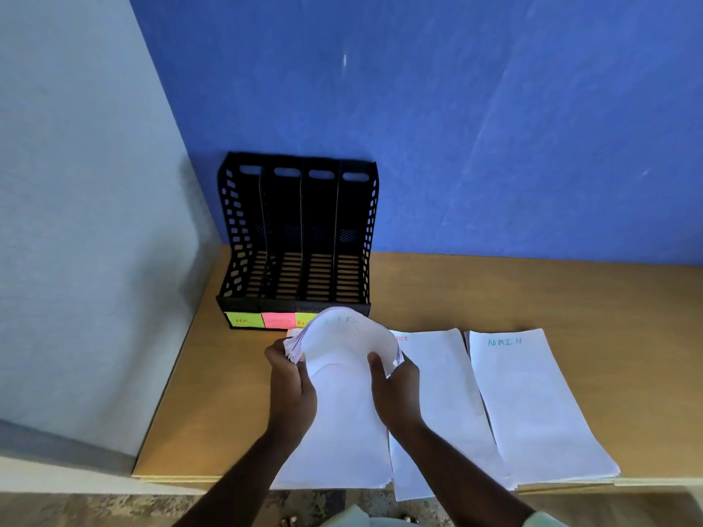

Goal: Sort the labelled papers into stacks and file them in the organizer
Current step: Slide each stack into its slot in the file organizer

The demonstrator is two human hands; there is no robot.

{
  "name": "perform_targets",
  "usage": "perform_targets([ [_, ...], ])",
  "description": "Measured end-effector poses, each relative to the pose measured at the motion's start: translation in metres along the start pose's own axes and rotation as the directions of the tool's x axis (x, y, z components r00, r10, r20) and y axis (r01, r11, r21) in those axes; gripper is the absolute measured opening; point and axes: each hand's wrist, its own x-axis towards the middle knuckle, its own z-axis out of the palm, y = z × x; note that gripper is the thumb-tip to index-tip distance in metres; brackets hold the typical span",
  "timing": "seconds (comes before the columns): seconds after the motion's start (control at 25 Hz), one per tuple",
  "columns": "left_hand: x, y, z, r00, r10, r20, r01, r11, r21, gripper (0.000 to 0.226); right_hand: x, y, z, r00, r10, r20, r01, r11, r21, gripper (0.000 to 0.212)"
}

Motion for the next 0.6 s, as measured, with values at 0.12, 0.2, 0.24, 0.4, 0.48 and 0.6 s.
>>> perform_targets([
  [0.12,0.007,-0.004,0.001,0.999,-0.034,-0.041,0.033,0.999,-0.024,0.017,0.005,-0.002,0.000,1.000,-0.020,0.003,0.020,1.000,0.008,0.020],
  [0.2,0.005,-0.005,0.000,0.996,-0.061,-0.059,0.060,0.998,-0.030,0.016,0.007,0.004,0.000,0.997,-0.018,0.078,0.020,1.000,-0.021,0.027],
  [0.24,0.004,-0.006,0.000,0.996,-0.070,-0.063,0.068,0.997,-0.029,0.015,0.008,0.008,0.002,0.993,0.000,0.122,0.006,0.999,-0.044,0.029],
  [0.4,0.007,0.007,-0.005,0.997,-0.061,-0.042,0.055,0.990,-0.131,0.011,0.022,0.008,0.004,0.983,0.166,0.075,-0.169,0.985,0.035,0.008],
  [0.48,0.011,0.019,-0.015,0.998,-0.063,0.003,0.061,0.962,-0.266,0.011,0.038,-0.002,-0.002,0.972,0.211,0.100,-0.226,0.959,0.171,0.010],
  [0.6,0.020,0.031,-0.038,0.981,-0.071,0.178,0.142,0.895,-0.424,0.023,0.063,-0.022,-0.012,0.963,0.146,0.227,-0.211,0.931,0.298,0.021],
])
